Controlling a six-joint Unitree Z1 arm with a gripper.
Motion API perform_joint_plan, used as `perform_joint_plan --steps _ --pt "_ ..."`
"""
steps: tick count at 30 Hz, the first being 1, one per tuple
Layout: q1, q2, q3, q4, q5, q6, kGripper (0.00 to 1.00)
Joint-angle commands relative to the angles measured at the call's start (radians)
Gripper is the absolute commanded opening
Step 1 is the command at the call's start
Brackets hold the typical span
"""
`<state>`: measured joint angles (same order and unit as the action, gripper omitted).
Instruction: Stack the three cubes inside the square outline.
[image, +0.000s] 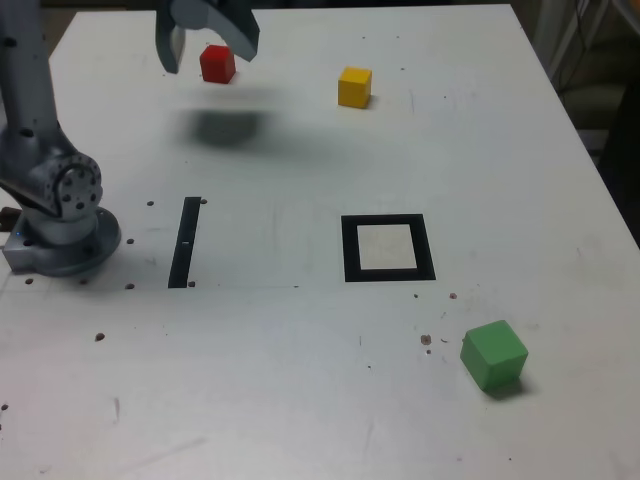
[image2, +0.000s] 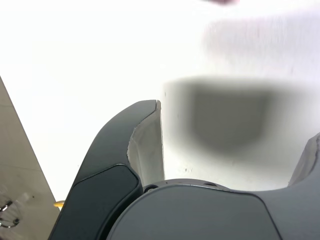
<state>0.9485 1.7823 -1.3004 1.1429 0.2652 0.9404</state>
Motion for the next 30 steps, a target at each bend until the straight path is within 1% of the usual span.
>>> perform_joint_plan --steps 1,11,17,24,30 --pt "0.012 0.02 -0.025 0.012 0.002 0.009 0.99" --pt "0.09 0.11 -0.165 0.048 0.009 0.077 1.0" --pt "0.116 0.155 -0.244 0.074 0.045 0.123 0.99" --pt "0.124 0.189 -0.281 0.091 0.069 0.154 0.99" --pt "0.124 0.228 -0.314 0.104 0.099 0.163 0.99"
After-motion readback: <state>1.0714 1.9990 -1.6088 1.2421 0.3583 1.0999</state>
